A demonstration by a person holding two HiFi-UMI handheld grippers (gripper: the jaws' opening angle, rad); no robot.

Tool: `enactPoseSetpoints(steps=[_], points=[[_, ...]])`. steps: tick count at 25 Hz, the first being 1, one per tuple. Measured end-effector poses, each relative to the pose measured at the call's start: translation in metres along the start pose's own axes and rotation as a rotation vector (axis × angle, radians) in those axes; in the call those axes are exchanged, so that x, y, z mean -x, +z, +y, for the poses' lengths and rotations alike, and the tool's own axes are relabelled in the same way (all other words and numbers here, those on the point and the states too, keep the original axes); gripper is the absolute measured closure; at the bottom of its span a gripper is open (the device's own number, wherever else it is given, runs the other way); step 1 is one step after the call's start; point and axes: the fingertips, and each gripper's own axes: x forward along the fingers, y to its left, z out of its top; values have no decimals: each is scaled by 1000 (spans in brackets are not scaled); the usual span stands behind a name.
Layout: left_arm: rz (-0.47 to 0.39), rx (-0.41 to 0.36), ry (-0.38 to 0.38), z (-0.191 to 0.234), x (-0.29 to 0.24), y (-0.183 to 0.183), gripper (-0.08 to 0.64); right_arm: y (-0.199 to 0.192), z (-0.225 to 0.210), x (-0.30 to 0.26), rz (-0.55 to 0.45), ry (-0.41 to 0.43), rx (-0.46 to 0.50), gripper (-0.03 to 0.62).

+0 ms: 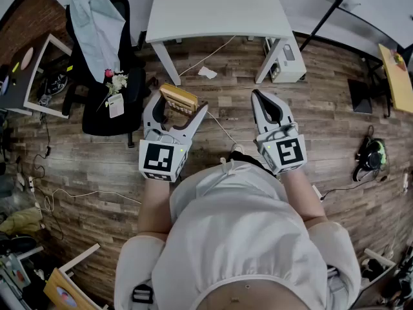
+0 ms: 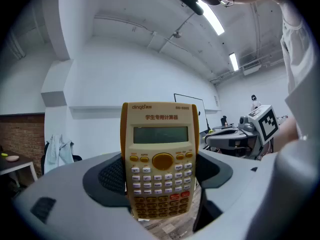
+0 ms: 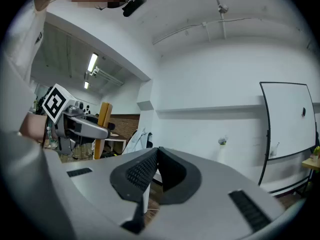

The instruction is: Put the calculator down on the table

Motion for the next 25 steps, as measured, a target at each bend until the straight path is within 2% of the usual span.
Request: enactPoseSetpoints(steps=[11,17,25], points=[[8,17,-1,6,7,-7,149,-6,12,-4,12,-3,-8,589],[11,17,9,18,6,-14,149,-7,11,-12,-11,-10,-74,588],[31,45,26,35,-29,-22,149,-18,-18,-41,5,1,-68,586]])
